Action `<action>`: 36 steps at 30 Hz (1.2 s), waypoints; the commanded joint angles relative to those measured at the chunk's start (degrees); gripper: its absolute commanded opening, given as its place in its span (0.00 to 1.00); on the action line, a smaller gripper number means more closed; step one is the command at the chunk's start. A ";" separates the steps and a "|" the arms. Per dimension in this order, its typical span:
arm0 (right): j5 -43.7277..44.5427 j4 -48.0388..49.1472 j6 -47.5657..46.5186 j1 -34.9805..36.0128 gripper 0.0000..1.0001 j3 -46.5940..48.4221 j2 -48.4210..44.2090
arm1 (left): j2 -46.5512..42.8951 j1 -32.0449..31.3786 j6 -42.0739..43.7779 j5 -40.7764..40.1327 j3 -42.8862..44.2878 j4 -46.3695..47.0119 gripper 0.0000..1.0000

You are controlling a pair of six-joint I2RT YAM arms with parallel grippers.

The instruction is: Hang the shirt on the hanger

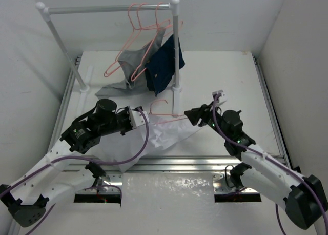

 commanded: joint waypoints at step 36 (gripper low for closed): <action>-17.62 36.77 30.08 3.89 0.00 -1.36 42.62 | -3.06 0.54 -5.88 -8.75 2.83 8.81 0.00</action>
